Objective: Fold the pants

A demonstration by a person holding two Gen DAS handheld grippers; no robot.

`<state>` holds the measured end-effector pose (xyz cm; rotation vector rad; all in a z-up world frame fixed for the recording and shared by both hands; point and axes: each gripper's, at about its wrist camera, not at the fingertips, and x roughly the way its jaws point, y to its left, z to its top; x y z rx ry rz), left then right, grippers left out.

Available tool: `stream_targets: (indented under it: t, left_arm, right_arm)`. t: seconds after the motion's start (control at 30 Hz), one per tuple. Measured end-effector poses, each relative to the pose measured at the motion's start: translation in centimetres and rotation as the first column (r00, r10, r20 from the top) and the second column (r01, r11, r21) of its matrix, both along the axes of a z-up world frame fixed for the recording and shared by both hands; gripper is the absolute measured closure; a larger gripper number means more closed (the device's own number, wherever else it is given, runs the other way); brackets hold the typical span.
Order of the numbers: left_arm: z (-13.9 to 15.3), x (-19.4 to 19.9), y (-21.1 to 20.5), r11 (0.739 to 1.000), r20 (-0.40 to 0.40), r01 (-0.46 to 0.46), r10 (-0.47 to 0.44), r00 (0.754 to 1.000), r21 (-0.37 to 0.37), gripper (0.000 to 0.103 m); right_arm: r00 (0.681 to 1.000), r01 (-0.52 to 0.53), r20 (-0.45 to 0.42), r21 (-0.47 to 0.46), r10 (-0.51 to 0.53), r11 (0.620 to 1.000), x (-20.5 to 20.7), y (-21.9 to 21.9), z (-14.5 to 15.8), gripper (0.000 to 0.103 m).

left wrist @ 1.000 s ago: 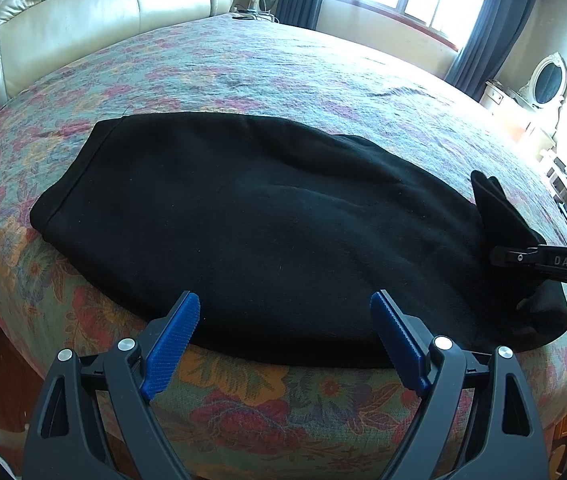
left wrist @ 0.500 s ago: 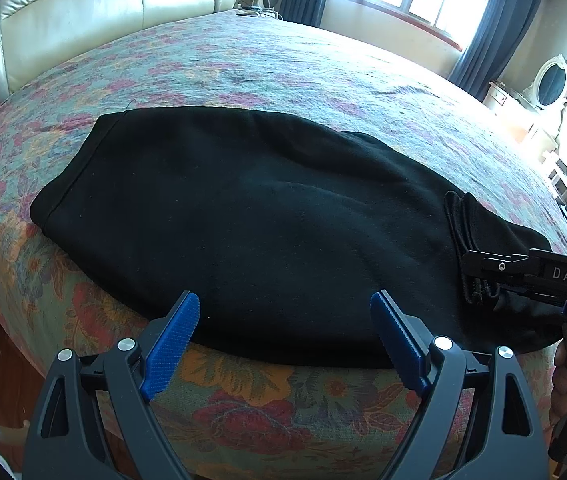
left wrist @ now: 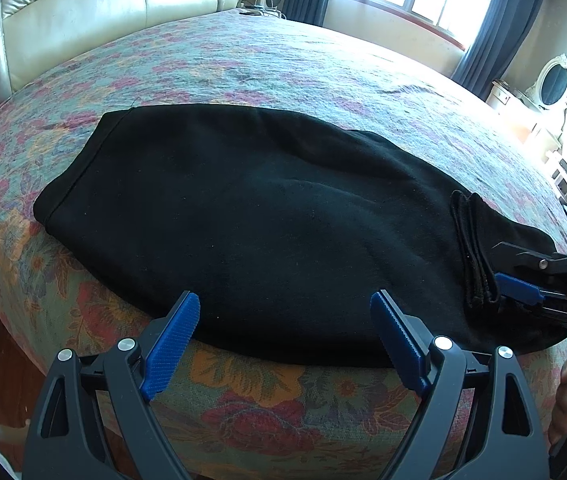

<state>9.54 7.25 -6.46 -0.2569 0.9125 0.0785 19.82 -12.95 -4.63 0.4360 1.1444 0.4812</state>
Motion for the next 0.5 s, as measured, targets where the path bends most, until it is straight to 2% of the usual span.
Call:
stream_targets:
  t: [0.1,0.3,0.37,0.43,0.47,0.5]
  left_arm:
    - [-0.1,0.1,0.3,1.0,-0.001,-0.006,0.006,1.0,0.004,0.017]
    - [-0.2,0.1,0.7,1.0,-0.003,-0.013,0.013,1.0,0.004,0.017]
    - [-0.1,0.1,0.6,1.0,-0.003,-0.012,0.012,1.0,0.007,0.017]
    - [-0.1,0.1,0.6,1.0,-0.003,-0.013,0.013,1.0,0.006,0.017]
    - [-0.1,0.1,0.6,1.0,-0.003,-0.013,0.013,1.0,0.004,0.017]
    - [-0.1,0.1,0.7,1.0,-0.004,-0.014,0.014,1.0,0.001,0.017]
  right_arm:
    - [0.999,0.022,0.025,0.048,-0.023,0.999,-0.5,-0.8,0.4,0.043]
    - [1.0,-0.006,-0.018,0.057,0.007,0.998,-0.3,-0.3,-1.6,0.044]
    - [1.0,-0.012,-0.006,0.08,0.013,0.997,-0.5,-0.7,-0.8,0.043]
    - [1.0,-0.015,0.022,0.142,0.012,0.99,-0.9,-2.1,0.9,0.042]
    - [0.999,-0.012,0.047,0.17,0.004,0.985,-1.0,-3.1,1.8,0.04]
    - [0.997,0.001,0.076,0.187,-0.015,0.982,-1.2,-4.6,2.8,0.033]
